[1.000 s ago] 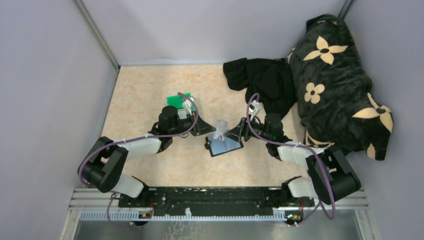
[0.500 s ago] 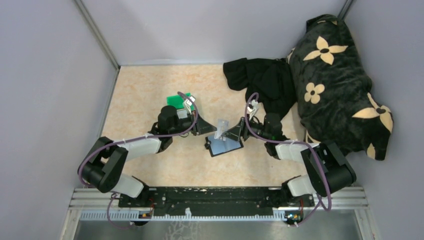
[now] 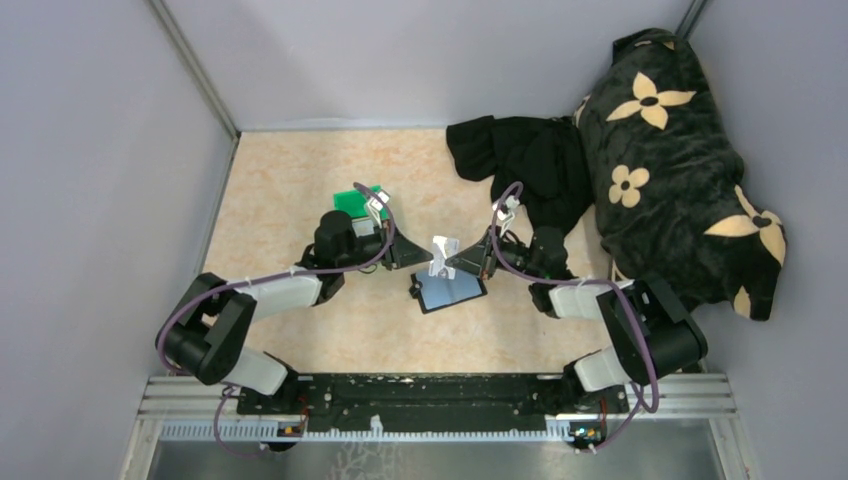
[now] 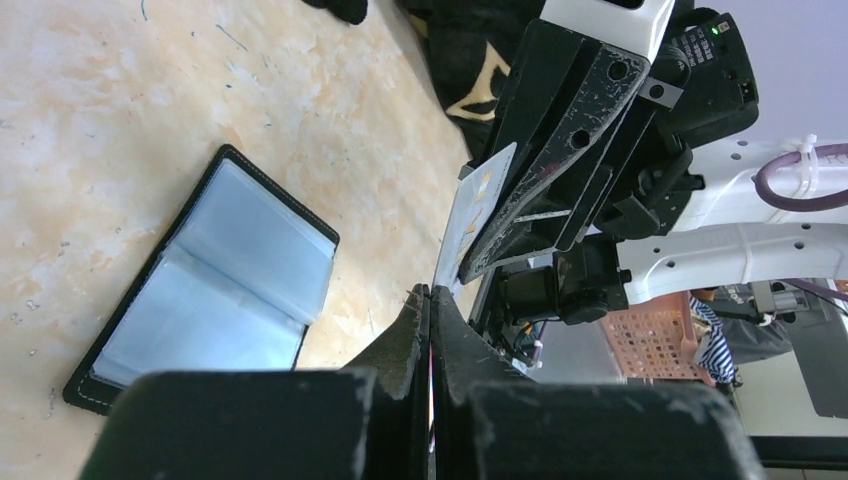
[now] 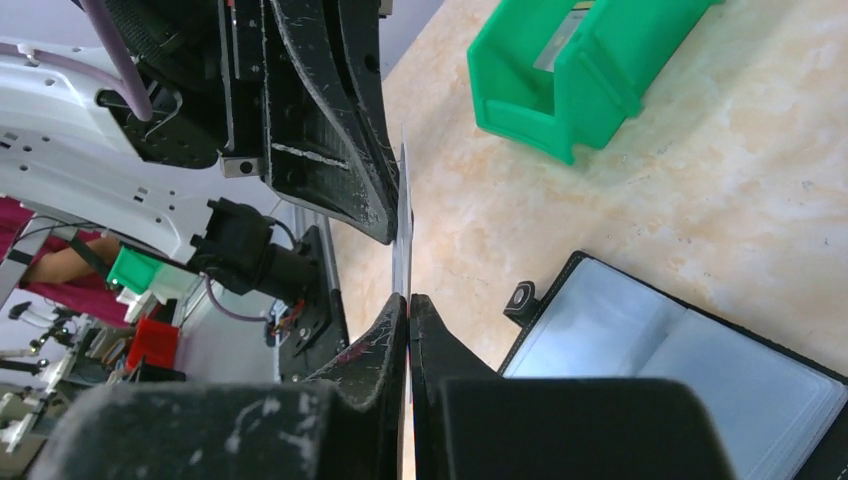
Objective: Take the credit cards out of the card holder
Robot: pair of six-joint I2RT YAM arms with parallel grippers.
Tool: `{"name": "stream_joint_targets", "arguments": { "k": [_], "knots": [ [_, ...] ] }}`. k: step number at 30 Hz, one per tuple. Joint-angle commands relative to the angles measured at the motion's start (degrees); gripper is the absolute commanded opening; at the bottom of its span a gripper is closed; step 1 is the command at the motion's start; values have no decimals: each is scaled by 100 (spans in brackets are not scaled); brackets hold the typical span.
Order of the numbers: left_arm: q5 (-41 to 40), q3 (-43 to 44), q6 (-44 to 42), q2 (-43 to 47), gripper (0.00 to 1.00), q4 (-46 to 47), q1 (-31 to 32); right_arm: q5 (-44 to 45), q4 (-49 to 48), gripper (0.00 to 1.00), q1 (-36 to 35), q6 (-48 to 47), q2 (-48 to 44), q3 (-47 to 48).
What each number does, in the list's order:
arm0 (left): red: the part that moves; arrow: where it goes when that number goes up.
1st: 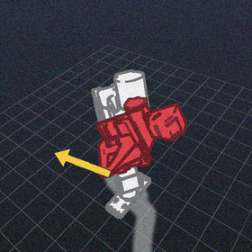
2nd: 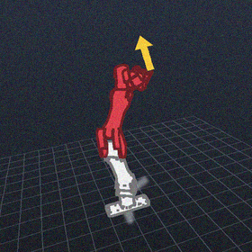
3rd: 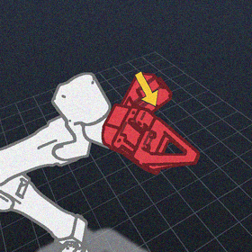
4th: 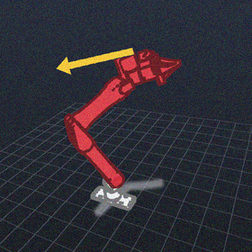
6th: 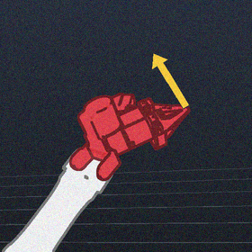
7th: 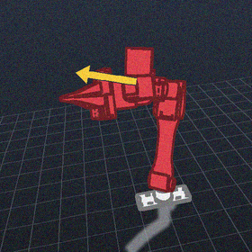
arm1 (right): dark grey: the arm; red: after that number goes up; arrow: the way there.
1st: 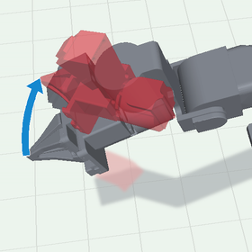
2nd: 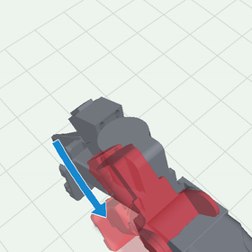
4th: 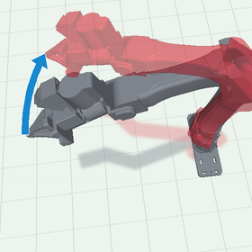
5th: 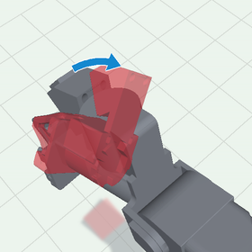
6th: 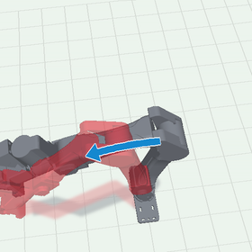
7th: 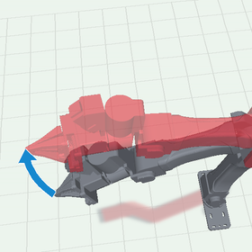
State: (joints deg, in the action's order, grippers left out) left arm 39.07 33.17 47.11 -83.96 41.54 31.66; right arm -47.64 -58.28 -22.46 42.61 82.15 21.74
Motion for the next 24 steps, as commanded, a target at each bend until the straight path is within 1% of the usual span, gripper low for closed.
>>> {"name": "stream_joint_targets", "arguments": {
  "k": [1, 3, 4, 6, 8, 9, 10, 11, 12, 13, 14, 16, 18, 20, 23, 24],
  "knots": [
    [43, 5, 38, 17, 0, 255, -1, -1, -54, 0, 24, -257, -298, -51],
    [8, 1, 24, -3, 0, 232, -2, 32, -18, 0, 27, -261, -347, -54],
    [-32, -14, 27, -6, 3, 213, -1, 59, -2, 0, 30, -262, -367, -48],
    [-172, -119, 51, 25, 17, 271, -2, 170, 36, 0, 35, -261, -403, -33],
    [-162, -327, 108, 50, 23, 715, 2, 246, 87, 0, 47, -254, -416, 23],
    [-212, -544, 222, 73, 32, 1124, 0, 249, 110, 0, 48, -248, -408, 73],
    [-317, -795, 386, 76, 43, 1740, 0, 228, 115, 0, 49, -255, -391, 137],
    [-403, -1017, 596, 31, 51, 2632, -2, 221, 126, 0, 49, -245, -373, 198],
    [-464, -1189, 822, -74, 57, 3242, -5, 220, 110, 0, 49, -229, -370, 255],
    [-383, -1264, 1026, -200, 65, 3786, -9, 220, 75, 0, 49, -201, -387, 299],
    [-163, -1242, 1219, -360, 69, 4228, -10, 227, 30, 0, 47, -147, -411, 329],
    [60, -1152, 1685, -662, 72, 4987, 11, 235, 75, 0, 49, -88, -478, 449],
    [46, -1172, 2026, -943, 70, 5706, 16, 173, 145, 0, 49, -62, -526, 555],
    [61, -1108, 2209, -1256, 66, 6079, 16, 150, 263, 0, 49, -83, -562, 633],
    [35, -1025, 2244, -1366, 53, 6103, 49, 156, 284, 0, 49, -43, -586, 674],
    [-27, -1029, 2194, -1329, 50, 6103, 63, 150, 225, 0, 44, 3, -594, 671]
  ]
}}
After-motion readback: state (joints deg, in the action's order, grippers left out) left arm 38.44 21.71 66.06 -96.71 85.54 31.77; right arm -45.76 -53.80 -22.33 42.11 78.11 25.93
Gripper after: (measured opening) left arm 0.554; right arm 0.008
